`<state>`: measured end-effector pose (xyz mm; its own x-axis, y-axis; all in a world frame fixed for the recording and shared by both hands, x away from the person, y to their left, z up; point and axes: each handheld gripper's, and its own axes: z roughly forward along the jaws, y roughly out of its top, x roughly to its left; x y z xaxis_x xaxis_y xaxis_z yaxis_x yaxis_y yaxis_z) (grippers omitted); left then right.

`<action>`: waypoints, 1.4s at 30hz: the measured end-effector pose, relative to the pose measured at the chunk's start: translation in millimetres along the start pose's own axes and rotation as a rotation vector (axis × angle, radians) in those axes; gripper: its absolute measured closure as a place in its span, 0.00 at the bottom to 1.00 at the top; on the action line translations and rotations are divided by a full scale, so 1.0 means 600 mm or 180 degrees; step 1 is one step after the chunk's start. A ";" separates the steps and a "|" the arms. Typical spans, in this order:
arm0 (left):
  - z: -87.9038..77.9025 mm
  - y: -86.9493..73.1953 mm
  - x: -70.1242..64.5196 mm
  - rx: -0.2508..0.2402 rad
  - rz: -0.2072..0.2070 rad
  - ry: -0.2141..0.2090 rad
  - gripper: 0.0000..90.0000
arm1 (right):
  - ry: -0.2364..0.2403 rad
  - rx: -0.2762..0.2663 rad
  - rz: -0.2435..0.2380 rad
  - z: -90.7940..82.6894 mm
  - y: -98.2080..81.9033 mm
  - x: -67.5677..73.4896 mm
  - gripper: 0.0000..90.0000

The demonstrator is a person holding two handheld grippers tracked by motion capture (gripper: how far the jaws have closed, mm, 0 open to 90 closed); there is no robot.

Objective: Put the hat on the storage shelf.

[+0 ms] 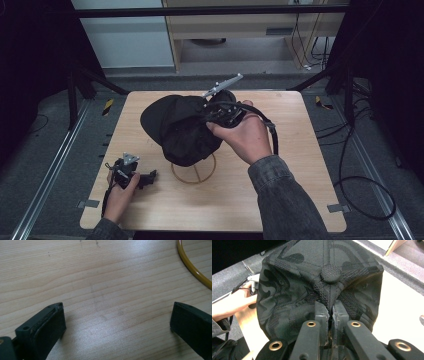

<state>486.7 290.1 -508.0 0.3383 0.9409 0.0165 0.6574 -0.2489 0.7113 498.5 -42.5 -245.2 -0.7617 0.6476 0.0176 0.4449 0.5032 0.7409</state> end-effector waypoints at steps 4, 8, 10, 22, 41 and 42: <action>0.000 0.000 0.000 -0.0001 -0.0001 0.0000 0.00 | -0.0003 0.0034 0.0000 0.008 -0.004 0.001 0.95; 0.000 0.000 0.000 0.0000 0.0001 -0.0001 0.00 | -0.0010 0.0065 -0.0024 0.014 -0.006 0.003 0.95; 0.000 0.000 0.000 0.0000 0.0002 -0.0001 0.00 | -0.0018 0.0078 -0.0039 0.018 -0.006 0.004 0.95; 0.000 0.000 0.000 0.0001 0.0008 -0.0003 0.00 | -0.0046 0.0102 -0.0094 0.030 -0.003 0.010 0.93; 0.000 0.000 0.000 -0.0001 0.0007 -0.0004 0.00 | 0.0026 0.0081 -0.0047 0.037 0.009 0.008 0.79; 0.000 0.000 0.000 -0.0002 0.0007 -0.0004 0.00 | 0.0015 0.0062 -0.0045 0.036 0.009 0.008 0.78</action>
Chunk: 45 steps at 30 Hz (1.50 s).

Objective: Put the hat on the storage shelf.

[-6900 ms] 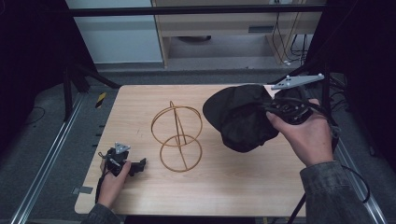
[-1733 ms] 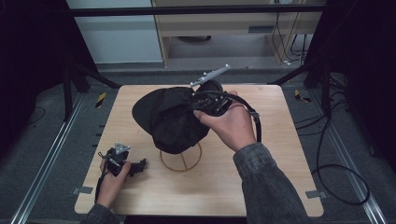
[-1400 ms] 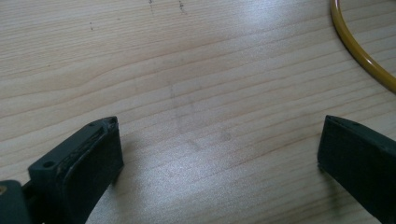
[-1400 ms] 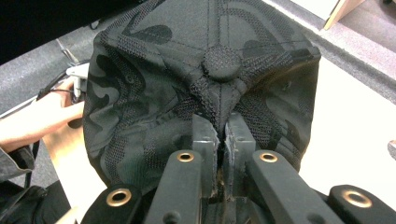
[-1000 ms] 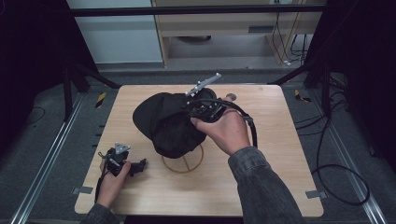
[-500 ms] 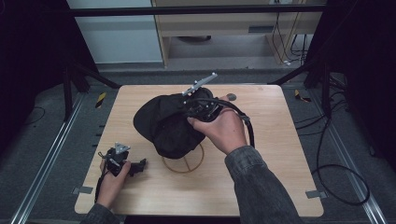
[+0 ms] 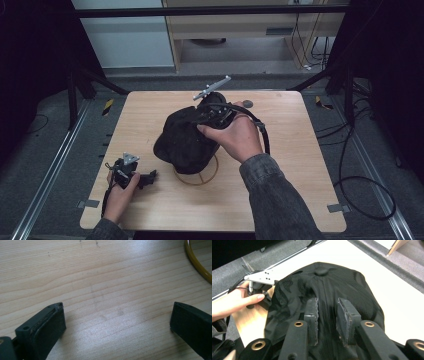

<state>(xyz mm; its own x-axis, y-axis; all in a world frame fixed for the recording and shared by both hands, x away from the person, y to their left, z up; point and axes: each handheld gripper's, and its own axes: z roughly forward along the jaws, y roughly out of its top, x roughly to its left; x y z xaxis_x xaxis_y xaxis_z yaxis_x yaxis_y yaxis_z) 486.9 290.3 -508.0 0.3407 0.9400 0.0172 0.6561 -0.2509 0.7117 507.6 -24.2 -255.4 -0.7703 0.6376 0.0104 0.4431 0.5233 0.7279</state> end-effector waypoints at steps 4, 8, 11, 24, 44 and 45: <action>0.000 0.000 0.000 0.0000 -0.0001 0.0000 0.00 | 0.0051 -0.0024 -0.0023 -0.005 0.002 0.001 0.73; 0.000 0.000 0.000 0.0000 0.0000 0.0000 0.00 | 0.0021 -0.0023 -0.0042 -0.011 0.001 0.002 0.62; 0.000 0.000 0.000 0.0000 -0.0001 0.0000 0.00 | -0.0033 -0.0011 -0.0022 -0.015 -0.001 0.001 0.51; 0.000 0.000 0.000 0.0000 0.0000 0.0000 0.00 | -0.0128 0.0052 0.0020 -0.037 -0.012 -0.011 0.25; 0.000 0.000 0.000 0.0008 0.0007 -0.0002 0.00 | -0.0228 -0.0043 0.0142 -0.072 -0.050 -0.036 0.13; 0.000 0.000 0.000 0.0009 0.0009 -0.0002 0.00 | -0.0230 -0.0052 0.0141 -0.074 -0.053 -0.038 0.13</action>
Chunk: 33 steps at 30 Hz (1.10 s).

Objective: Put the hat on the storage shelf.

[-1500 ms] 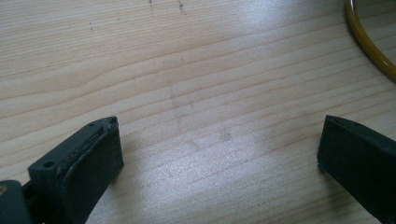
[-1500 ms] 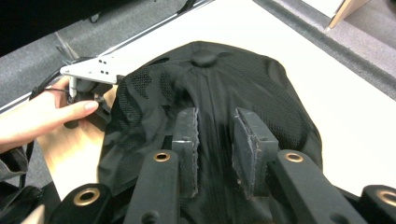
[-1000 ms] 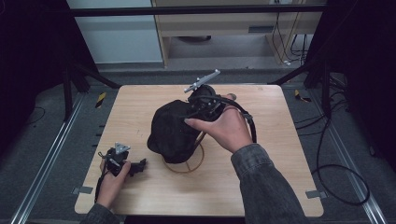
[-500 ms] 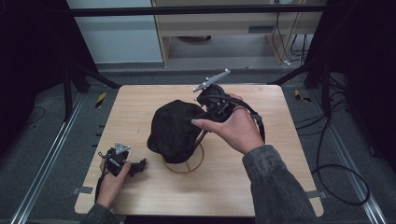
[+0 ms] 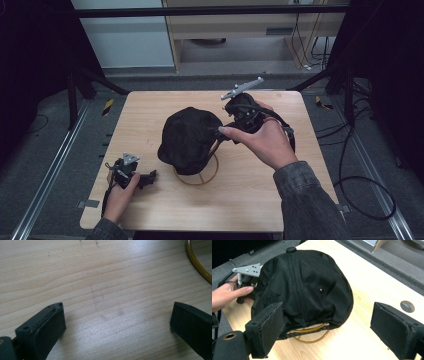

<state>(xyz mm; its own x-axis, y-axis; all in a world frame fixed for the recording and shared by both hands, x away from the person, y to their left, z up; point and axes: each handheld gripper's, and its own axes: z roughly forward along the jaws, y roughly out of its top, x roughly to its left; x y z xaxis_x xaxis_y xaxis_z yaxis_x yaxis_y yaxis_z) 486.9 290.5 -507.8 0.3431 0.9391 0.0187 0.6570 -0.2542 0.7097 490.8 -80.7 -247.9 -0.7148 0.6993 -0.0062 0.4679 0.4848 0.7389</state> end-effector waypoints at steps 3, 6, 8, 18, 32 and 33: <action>0.000 0.000 0.000 0.0000 -0.0001 0.0000 0.00 | -0.0017 -0.0003 0.0011 -0.006 -0.005 -0.003 0.12; 0.000 0.000 0.000 0.0000 -0.0003 -0.0001 0.00 | -0.0059 -0.0016 0.0021 -0.013 -0.012 -0.010 0.11; 0.000 0.000 0.000 -0.0001 -0.0001 0.0000 0.00 | -0.0086 -0.0041 0.0045 -0.019 -0.018 -0.016 0.11; 0.000 0.000 0.000 0.0000 -0.0001 0.0000 0.00 | -0.0211 -0.0117 0.0146 -0.039 -0.043 -0.037 0.09; 0.000 0.000 0.000 -0.0010 -0.0003 -0.0002 0.00 | -0.0396 -0.0169 0.0336 -0.055 -0.090 -0.073 0.09; 0.000 0.000 0.000 -0.0009 -0.0004 -0.0002 0.00 | -0.0403 -0.0167 0.0350 -0.055 -0.092 -0.075 0.09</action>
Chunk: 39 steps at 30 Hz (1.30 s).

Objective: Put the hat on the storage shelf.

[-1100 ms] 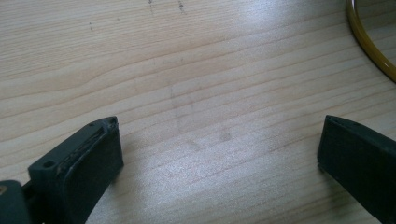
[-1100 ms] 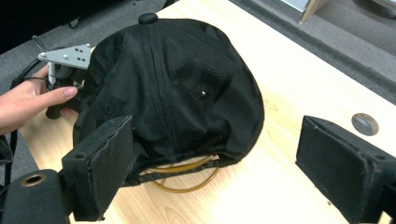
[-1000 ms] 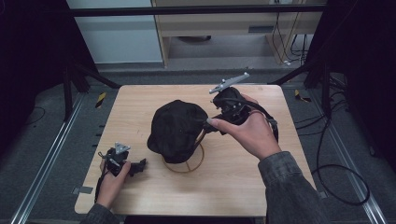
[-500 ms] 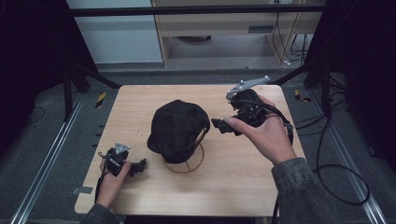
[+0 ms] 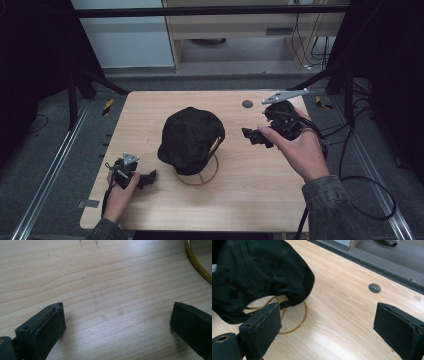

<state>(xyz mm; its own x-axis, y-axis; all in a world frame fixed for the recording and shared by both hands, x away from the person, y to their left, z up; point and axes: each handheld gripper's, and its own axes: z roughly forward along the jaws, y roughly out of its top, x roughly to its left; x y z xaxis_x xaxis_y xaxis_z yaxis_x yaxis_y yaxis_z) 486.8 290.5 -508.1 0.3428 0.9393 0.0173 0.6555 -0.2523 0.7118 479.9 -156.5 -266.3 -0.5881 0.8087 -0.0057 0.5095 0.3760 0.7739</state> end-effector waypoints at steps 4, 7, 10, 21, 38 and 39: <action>0.000 0.000 0.000 0.0000 0.0003 0.0001 0.00 | -0.0054 0.0007 0.0038 0.004 -0.014 -0.009 0.10; 0.000 0.000 0.000 -0.0001 0.0003 0.0000 0.00 | -0.0094 0.0035 0.0046 0.006 -0.025 -0.014 0.11; 0.000 0.000 0.000 -0.0001 0.0002 0.0000 0.00 | -0.0126 0.0067 0.0075 0.009 -0.037 -0.020 0.12; 0.000 0.000 0.000 0.0006 0.0006 -0.0001 0.00 | -0.0230 0.0156 0.0195 0.022 -0.087 -0.038 0.16; 0.000 0.000 0.001 0.0005 0.0011 -0.0007 0.00 | -0.0266 0.0156 0.0147 0.046 -0.149 -0.043 0.16; 0.000 0.000 0.001 0.0006 0.0011 -0.0007 0.00 | -0.0262 0.0152 0.0150 0.047 -0.151 -0.043 0.16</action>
<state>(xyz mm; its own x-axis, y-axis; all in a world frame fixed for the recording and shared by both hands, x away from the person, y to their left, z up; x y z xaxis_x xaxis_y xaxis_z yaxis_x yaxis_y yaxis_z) 486.6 290.9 -508.0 0.3465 0.9379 0.0181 0.6555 -0.2559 0.7105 466.7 -198.6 -354.5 -0.5102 0.8597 -0.0236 0.5658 0.3562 0.7436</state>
